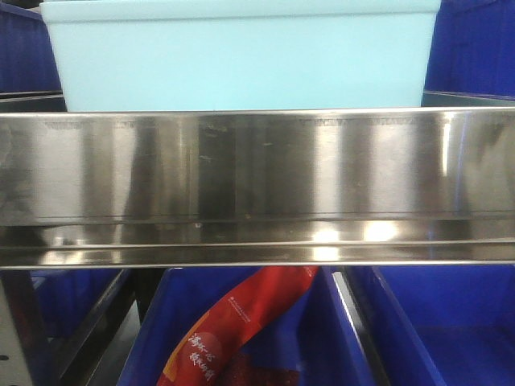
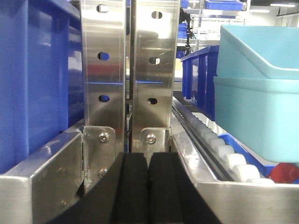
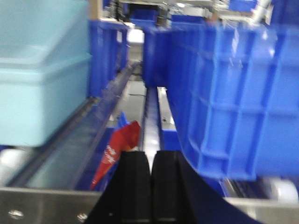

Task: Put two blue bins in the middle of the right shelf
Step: 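Withdraw both open grippers from the bins toward the robot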

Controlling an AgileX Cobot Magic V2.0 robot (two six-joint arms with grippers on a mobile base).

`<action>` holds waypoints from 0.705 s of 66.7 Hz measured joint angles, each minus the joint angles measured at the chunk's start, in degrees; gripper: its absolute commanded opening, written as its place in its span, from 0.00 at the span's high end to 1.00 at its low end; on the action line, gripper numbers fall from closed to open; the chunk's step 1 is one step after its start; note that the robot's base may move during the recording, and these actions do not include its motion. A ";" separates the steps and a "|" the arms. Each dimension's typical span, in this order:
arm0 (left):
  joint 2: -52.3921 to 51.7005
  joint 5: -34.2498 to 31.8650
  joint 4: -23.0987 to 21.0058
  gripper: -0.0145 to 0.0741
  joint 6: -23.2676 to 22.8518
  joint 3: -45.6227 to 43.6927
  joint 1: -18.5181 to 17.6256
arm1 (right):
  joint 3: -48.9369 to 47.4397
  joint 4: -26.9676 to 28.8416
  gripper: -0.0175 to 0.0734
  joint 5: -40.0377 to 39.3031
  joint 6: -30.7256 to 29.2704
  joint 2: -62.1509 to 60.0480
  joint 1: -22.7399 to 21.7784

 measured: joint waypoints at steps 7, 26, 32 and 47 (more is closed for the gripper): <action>0.00 0.00 0.00 0.96 0.00 0.00 0.00 | 5.06 0.90 0.98 -3.82 -0.45 -2.05 -1.20; 0.00 -0.09 0.00 0.96 0.00 0.00 0.00 | 12.84 1.34 0.98 -8.43 -0.74 -6.32 -1.58; 0.00 -0.09 0.00 0.96 0.00 0.00 0.00 | 12.77 1.41 0.98 -8.54 -0.74 -6.40 -1.58; 0.00 -0.09 0.00 0.96 0.00 0.00 0.00 | 12.77 1.41 0.98 -8.65 -0.74 -6.47 -1.58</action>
